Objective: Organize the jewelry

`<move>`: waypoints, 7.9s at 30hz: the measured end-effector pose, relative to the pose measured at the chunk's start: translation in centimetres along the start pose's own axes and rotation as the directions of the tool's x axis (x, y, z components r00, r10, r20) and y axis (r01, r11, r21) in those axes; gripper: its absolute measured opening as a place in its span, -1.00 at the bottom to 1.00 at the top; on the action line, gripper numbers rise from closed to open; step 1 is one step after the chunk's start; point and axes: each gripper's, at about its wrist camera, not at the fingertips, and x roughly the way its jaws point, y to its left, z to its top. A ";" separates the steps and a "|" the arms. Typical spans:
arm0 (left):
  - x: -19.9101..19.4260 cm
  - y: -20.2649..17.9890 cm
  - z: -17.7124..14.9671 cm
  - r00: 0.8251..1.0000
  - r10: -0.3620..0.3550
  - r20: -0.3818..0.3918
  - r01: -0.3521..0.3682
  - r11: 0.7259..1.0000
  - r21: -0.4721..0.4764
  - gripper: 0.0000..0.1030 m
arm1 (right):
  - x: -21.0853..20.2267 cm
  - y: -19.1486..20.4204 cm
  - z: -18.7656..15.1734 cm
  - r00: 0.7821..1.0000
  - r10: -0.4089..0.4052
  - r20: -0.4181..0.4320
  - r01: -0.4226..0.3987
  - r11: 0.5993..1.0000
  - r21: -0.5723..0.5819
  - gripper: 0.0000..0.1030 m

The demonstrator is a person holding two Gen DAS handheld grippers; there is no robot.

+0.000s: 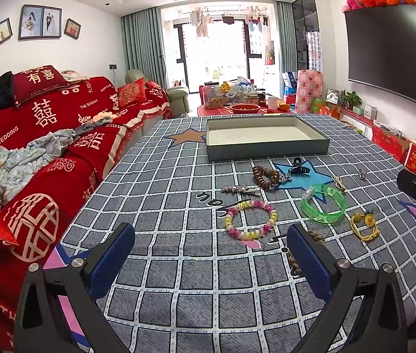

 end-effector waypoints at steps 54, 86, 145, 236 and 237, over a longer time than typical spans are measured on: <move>0.7 -0.6 -0.4 1.000 0.004 -0.025 -0.004 1.000 0.003 1.00 | 0.0 -0.1 -0.3 1.000 0.004 -0.008 -0.004 1.000 0.006 1.00; 1.7 -0.5 -0.3 0.997 -0.008 -0.081 0.008 1.000 -0.004 1.00 | 1.2 0.4 -1.6 0.999 0.018 -0.050 -0.017 1.000 0.025 1.00; 13.9 -0.7 8.0 0.855 -0.341 -0.391 0.336 0.938 -0.082 -0.57 | 15.5 1.9 6.7 0.842 0.189 -0.506 -0.207 0.978 0.022 -0.85; 16.4 1.5 10.6 0.933 -0.209 -0.294 0.198 0.978 -0.069 1.00 | 16.3 -5.1 14.3 0.894 0.333 -0.299 -0.232 0.916 0.326 0.99; 16.1 1.5 10.2 0.932 -0.213 -0.294 0.203 0.977 -0.067 1.00 | 15.8 -5.1 13.6 0.892 0.328 -0.312 -0.227 0.920 0.319 1.00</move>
